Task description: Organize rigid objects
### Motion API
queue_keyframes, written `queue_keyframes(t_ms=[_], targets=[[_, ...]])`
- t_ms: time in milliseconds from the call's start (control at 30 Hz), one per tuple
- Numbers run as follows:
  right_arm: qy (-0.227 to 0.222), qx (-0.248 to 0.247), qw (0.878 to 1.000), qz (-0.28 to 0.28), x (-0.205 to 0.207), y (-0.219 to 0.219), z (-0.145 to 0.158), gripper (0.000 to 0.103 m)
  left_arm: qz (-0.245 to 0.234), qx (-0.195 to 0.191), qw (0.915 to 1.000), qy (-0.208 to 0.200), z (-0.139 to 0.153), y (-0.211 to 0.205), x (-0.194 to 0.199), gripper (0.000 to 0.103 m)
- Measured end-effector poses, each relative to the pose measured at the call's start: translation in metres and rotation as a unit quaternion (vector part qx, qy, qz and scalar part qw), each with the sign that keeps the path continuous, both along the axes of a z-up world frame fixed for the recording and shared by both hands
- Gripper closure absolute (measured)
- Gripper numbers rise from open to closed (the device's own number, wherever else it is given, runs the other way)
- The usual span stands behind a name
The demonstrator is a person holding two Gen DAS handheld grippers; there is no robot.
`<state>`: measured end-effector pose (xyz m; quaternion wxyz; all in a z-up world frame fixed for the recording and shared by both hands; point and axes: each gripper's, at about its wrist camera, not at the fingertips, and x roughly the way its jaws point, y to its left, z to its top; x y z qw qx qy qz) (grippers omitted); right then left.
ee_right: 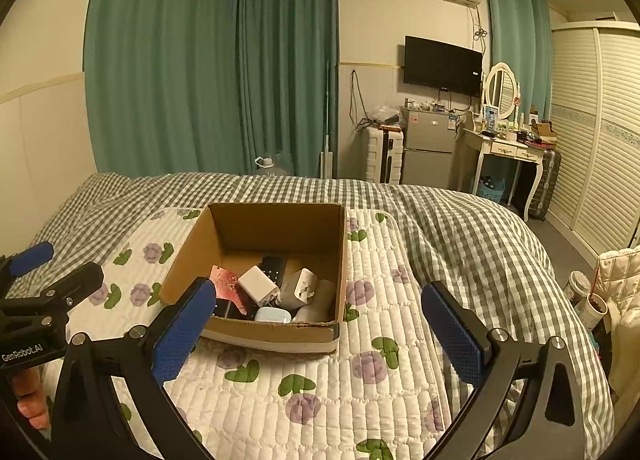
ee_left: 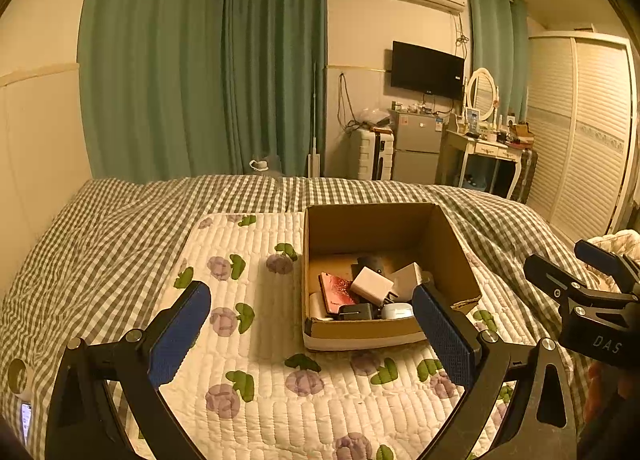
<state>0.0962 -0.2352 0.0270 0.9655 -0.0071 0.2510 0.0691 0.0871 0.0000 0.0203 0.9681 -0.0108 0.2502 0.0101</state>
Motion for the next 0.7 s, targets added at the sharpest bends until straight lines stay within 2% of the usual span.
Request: queue_keyframes(t_ms=[700], targets=[[0.006, -0.003, 1.000, 0.001, 0.0001, 0.0007, -0.0083, 0.000, -0.003, 0.005, 1.0000, 0.001, -0.0030, -0.0026, -0.0005, 0.000]])
